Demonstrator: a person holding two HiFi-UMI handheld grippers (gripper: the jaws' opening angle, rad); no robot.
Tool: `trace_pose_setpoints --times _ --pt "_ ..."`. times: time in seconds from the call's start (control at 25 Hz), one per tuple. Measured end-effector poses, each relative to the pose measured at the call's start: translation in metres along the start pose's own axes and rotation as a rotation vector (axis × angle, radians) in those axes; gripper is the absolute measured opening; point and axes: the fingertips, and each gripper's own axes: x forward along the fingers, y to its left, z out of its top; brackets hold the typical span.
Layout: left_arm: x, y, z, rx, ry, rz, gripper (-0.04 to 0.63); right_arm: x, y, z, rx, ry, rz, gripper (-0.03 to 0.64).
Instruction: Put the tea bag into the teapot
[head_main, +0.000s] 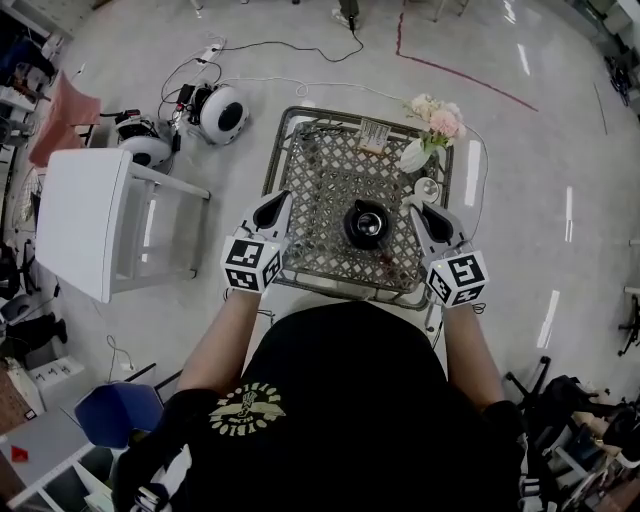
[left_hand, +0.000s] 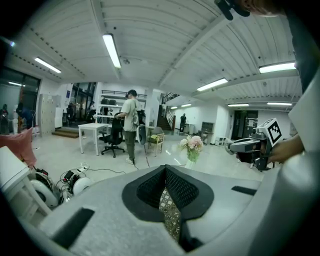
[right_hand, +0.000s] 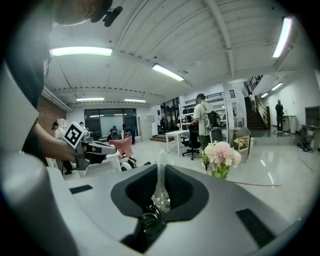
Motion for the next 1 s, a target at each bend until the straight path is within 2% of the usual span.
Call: trace_pose_setpoints --times 0.32,0.6,0.76,1.0 --pt "-0.009 0.015 -0.002 -0.009 -0.016 0.008 -0.003 0.014 0.035 0.008 -0.032 -0.001 0.066 0.046" --pt "-0.01 0.014 -0.006 -0.005 -0.015 -0.021 -0.003 0.019 0.041 0.006 -0.019 0.002 0.062 0.048" --pt "-0.01 0.019 -0.005 -0.003 -0.018 -0.026 -0.003 0.02 0.047 0.007 -0.011 -0.007 0.071 0.081" --pt "-0.005 0.018 -0.001 0.001 -0.02 -0.05 -0.003 0.02 0.049 0.01 -0.011 -0.007 0.061 0.083"
